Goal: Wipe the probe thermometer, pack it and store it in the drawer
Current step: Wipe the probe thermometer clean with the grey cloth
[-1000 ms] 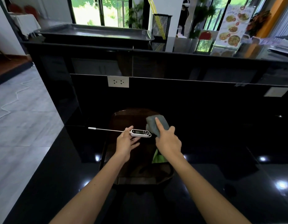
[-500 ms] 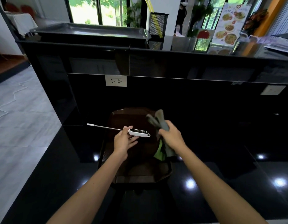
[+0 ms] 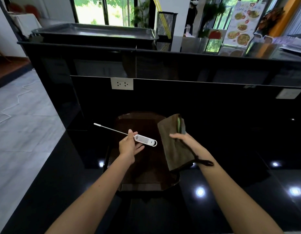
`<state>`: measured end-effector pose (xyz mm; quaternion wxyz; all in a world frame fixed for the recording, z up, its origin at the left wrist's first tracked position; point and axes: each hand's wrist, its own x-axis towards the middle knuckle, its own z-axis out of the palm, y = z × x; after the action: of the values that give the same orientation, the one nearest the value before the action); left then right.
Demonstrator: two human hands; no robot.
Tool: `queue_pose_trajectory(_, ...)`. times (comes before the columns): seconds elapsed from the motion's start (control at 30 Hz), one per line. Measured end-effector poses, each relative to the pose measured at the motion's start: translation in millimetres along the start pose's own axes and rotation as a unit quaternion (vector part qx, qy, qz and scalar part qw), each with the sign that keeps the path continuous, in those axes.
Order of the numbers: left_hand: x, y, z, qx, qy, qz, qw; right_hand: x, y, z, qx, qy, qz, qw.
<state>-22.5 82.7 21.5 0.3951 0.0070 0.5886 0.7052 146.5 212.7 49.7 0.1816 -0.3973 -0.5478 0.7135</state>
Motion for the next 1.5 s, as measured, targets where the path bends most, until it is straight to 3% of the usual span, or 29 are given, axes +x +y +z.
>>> queue_pose_trajectory(0.07,0.1,-1.1,2.2,-0.014,-0.001,-0.023,1.000,0.1,1.9,16.1,-0.145,0.051,-0.069,0.986)
queue_pose_trajectory(0.13,-0.3,-2.7,6.3,-0.025,-0.014,-0.044,0.999,-8.0,3.5,39.9,-0.301,0.085,-0.138,0.940)
queue_pose_trajectory(0.2,-1.6,-4.3,10.3,-0.042,-0.025,-0.063,0.997,-13.0,15.5,59.4,-0.517,0.084,-0.193,0.830)
queue_pose_trajectory(0.27,-1.7,-4.9,11.5,-0.046,-0.029,-0.063,0.997,-16.7,29.2,74.1,-0.651,0.081,-0.208,0.725)
queue_pose_trajectory(0.37,-0.2,-6.2,6.9,-0.035,-0.036,-0.035,0.998,-17.7,41.0,79.4,-0.706,0.092,-0.208,0.671)
queue_pose_trajectory(0.53,-3.1,-8.0,0.4,-0.071,-0.047,-0.026,0.996,-13.7,30.3,68.7,-0.706,0.130,-0.172,0.674)
queue_pose_trajectory(0.73,-1.5,-1.4,1.8,-0.059,-0.059,-0.012,0.996,-17.6,41.2,77.2,-0.740,0.129,-0.236,0.617)
queue_pose_trajectory(0.9,-2.5,-5.2,-0.9,-0.053,-0.066,-0.008,0.996,-14.2,26.0,64.6,-0.731,0.162,-0.192,0.635)
queue_pose_trajectory(1.13,-6.5,-6.0,11.4,-0.075,-0.079,-0.018,0.994,-24.0,30.0,76.5,-0.764,0.183,-0.282,0.551)
queue_pose_trajectory(1.23,-5.3,-7.7,7.4,-0.085,-0.069,-0.016,0.994,-14.6,22.9,56.6,-0.774,0.167,-0.211,0.573)
queue_pose_trajectory(1.33,-3.3,-7.2,6.6,-0.076,-0.072,-0.006,0.995,-13.8,15.8,56.3,-0.745,0.207,-0.194,0.604)
queue_pose_trajectory(1.5,-3.1,-8.1,14.8,-0.107,-0.072,-0.032,0.991,-26.4,32.8,91.0,-0.754,0.191,-0.292,0.556)
